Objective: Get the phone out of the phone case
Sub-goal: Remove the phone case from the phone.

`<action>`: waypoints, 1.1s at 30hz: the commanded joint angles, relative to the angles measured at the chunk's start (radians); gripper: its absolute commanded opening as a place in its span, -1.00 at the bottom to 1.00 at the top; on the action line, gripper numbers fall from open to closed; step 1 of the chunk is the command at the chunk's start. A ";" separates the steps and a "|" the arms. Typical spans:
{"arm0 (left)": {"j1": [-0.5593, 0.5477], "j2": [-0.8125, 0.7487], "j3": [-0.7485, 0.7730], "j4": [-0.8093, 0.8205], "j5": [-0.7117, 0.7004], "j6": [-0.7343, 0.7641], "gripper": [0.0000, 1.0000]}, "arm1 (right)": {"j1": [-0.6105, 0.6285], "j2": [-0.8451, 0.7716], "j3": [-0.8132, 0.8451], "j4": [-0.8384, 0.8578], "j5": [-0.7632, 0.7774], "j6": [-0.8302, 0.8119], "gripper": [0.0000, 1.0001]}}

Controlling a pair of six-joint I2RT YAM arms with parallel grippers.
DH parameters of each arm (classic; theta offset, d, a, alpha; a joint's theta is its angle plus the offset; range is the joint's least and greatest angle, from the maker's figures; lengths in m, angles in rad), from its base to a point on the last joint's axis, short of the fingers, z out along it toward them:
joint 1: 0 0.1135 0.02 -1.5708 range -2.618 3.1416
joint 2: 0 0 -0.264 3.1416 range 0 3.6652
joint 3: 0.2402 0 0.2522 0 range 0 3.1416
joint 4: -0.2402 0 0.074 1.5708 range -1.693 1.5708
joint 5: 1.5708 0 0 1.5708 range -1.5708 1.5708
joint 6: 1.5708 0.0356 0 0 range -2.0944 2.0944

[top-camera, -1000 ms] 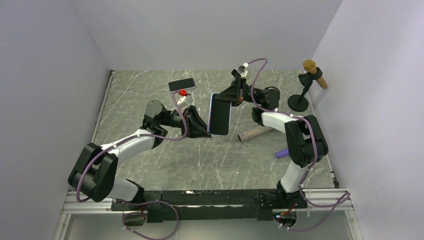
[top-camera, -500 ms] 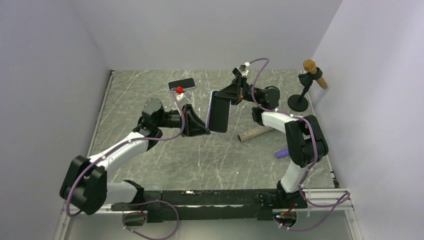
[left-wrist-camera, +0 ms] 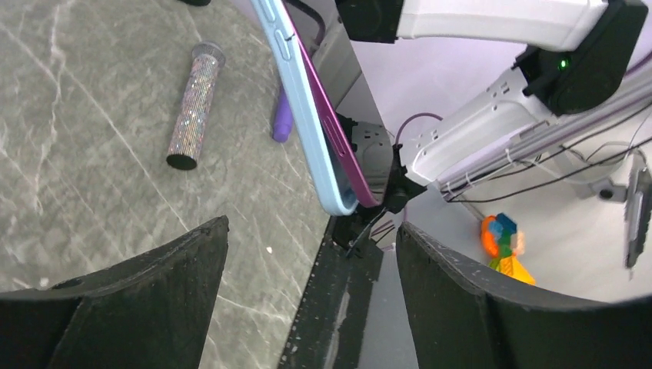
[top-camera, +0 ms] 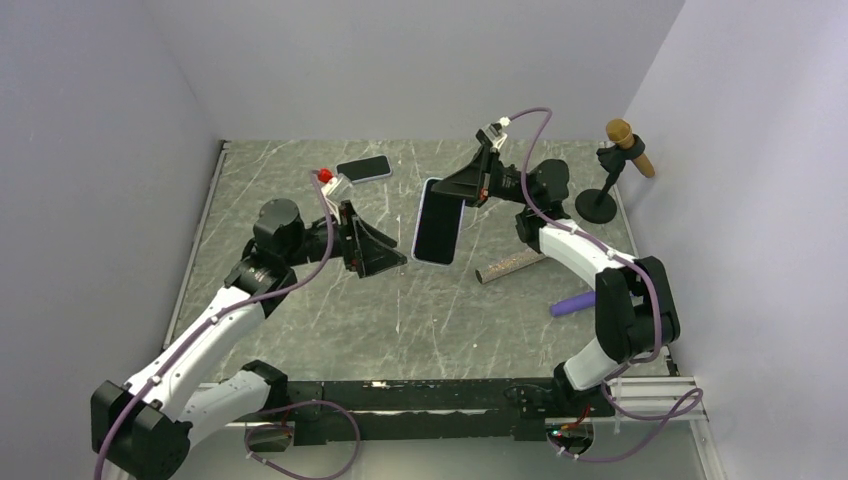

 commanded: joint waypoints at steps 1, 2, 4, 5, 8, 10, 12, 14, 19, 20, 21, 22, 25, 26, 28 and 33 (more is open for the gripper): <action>-0.003 -0.045 0.040 -0.144 -0.072 -0.191 0.65 | -0.025 -0.071 0.010 -0.135 0.051 -0.127 -1.00; -0.005 -0.054 -0.004 -0.037 -0.047 -0.293 0.60 | -0.026 -0.077 0.011 -0.156 0.055 -0.143 -1.00; -0.011 -0.063 -0.092 0.233 -0.021 -0.514 0.51 | -0.026 -0.077 0.013 -0.180 0.062 -0.164 -1.00; -0.015 -0.062 -0.120 0.329 -0.026 -0.598 0.48 | -0.027 -0.076 0.013 -0.177 0.064 -0.163 -1.00; -0.041 -0.063 -0.126 0.401 -0.042 -0.663 0.43 | -0.028 -0.063 0.013 -0.141 0.066 -0.130 -1.00; -0.062 -0.060 -0.108 0.357 -0.057 -0.637 0.42 | -0.028 -0.056 0.017 -0.127 0.066 -0.119 -1.00; -0.075 -0.051 -0.099 0.371 -0.060 -0.637 0.38 | -0.028 -0.055 0.019 -0.125 0.065 -0.115 -1.00; -0.086 -0.042 -0.104 0.390 -0.071 -0.650 0.37 | -0.027 -0.057 0.022 -0.124 0.065 -0.116 -1.00; -0.111 -0.004 -0.110 0.439 -0.088 -0.684 0.35 | -0.028 -0.067 0.014 -0.123 0.069 -0.114 -1.00; -0.112 0.004 -0.110 0.444 -0.088 -0.687 0.35 | -0.028 -0.067 0.013 -0.119 0.069 -0.111 -1.00; -0.113 0.011 -0.112 0.454 -0.091 -0.693 0.35 | -0.027 -0.069 0.013 -0.118 0.068 -0.110 -1.00; -0.114 0.018 -0.111 0.461 -0.095 -0.696 0.35 | -0.027 -0.070 0.013 -0.119 0.068 -0.111 -1.00; -0.117 0.029 -0.101 0.443 -0.102 -0.678 0.36 | -0.028 -0.076 0.015 -0.125 0.066 -0.113 -1.00; -0.118 0.033 -0.098 0.437 -0.104 -0.674 0.36 | -0.027 -0.077 0.015 -0.126 0.066 -0.113 -1.00; -0.119 0.036 -0.101 0.440 -0.110 -0.676 0.37 | -0.028 -0.082 0.016 -0.128 0.065 -0.114 -1.00; -0.121 0.056 -0.084 0.411 -0.120 -0.654 0.38 | -0.024 -0.087 0.012 -0.120 0.066 -0.108 -1.00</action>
